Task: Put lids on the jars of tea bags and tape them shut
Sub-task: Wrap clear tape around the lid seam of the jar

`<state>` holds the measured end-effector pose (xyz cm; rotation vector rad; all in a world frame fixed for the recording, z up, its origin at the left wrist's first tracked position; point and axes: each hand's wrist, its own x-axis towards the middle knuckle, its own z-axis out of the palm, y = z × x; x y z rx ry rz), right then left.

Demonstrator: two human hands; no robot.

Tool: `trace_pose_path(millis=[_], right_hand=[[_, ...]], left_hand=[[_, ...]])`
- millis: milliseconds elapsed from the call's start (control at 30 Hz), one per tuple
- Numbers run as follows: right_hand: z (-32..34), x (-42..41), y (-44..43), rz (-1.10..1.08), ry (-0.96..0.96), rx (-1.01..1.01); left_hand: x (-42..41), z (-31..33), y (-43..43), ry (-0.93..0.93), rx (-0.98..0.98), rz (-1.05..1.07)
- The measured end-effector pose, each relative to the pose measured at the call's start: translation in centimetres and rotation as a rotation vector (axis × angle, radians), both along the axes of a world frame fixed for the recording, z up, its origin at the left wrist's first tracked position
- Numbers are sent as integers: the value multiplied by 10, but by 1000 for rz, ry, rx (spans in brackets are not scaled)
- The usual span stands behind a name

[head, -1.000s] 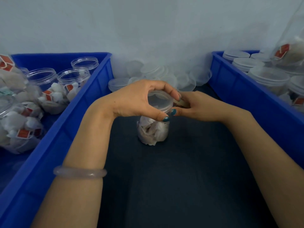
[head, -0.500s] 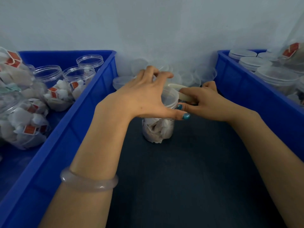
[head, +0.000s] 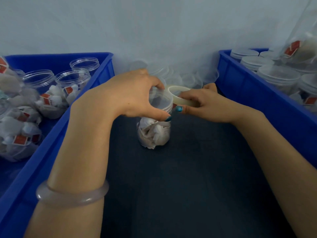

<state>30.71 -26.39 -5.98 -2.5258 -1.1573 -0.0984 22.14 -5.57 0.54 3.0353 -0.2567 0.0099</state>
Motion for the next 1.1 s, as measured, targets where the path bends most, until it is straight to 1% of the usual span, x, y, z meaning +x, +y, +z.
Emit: trace_pose_path(millis=[33, 133, 200, 267, 367, 567, 733, 800, 900, 967, 1033, 1100], right_hand=[[-1, -1, 1, -21, -44, 24], [-6, -2, 1, -69, -263, 88], [-10, -3, 2, -82, -347, 112], [-14, -4, 3, -100, -371, 131], [-15, -3, 4, -136, -366, 99], [-12, -7, 8, -111, -391, 94], [-11, -9, 12, -125, -376, 45], [-10, -9, 11, -145, -353, 26], [-5, -10, 9, -155, -266, 25], [-2, -8, 8, -132, -201, 2], [0, -8, 7, -90, -46, -2], [-2, -11, 9, -32, 230, 91]], left_hand=[[0, 0, 0, -3, -5, -3], [2, -1, 1, -14, -28, -11], [2, -2, 1, -13, -49, -22], [3, -4, 2, -7, -71, -38], [4, -5, 5, -2, -108, -83], [5, -4, 13, 90, -209, -192], [9, -11, 14, 163, -275, -196], [11, -18, 4, 153, -287, -170], [16, -23, -9, 46, -228, -131], [18, -23, -8, 31, -245, -142], [17, -22, -2, 67, -297, -177], [16, -22, 4, 111, -350, -201]])
